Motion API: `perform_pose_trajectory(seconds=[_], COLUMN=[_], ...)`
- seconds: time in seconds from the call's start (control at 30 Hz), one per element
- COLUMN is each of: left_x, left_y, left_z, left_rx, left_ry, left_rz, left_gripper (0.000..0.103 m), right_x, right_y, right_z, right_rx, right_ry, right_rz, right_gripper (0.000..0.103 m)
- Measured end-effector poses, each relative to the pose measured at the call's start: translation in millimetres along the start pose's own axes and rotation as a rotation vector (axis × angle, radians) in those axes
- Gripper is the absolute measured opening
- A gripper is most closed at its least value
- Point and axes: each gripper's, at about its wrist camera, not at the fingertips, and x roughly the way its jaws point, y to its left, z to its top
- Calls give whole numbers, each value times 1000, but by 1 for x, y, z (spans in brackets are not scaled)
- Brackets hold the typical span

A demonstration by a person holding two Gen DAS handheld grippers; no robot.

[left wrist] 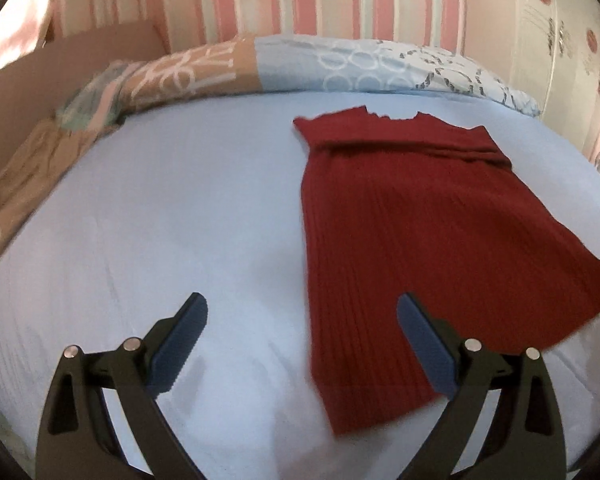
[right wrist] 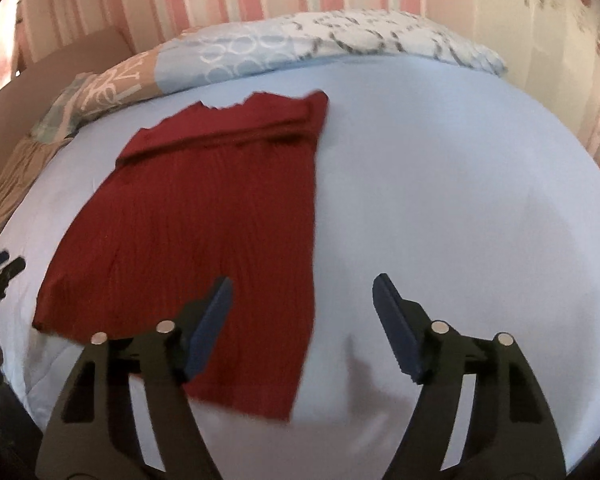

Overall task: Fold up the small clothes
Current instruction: 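Move both grippers toward the sweater's hem, then grasp the hem with the right gripper while the left gripper grasps the hem too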

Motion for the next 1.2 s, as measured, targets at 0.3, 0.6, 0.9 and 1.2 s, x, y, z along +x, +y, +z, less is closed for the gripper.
perform_pose_trajectory(seconds=[0.3,0.6,0.9,1.2], left_x=[-38,-27,-1,41], left_y=[1,12,5,-11], left_z=[-22,-28,-30,-43], left_rx=[-55,-107,-170,-210], left_ry=[-4,33,75,193], left_rz=[-12,-69,-171,-155], left_gripper=[97,96,92,63], right_x=[15,19,17,16], right_y=[2,12,8,8], right_z=[-32,-37,-38,-36], right_rx=[48,73,93,89], right_ry=[84,107,113,112], right_rz=[12,67,90,102], right_gripper=[47,10,10,10])
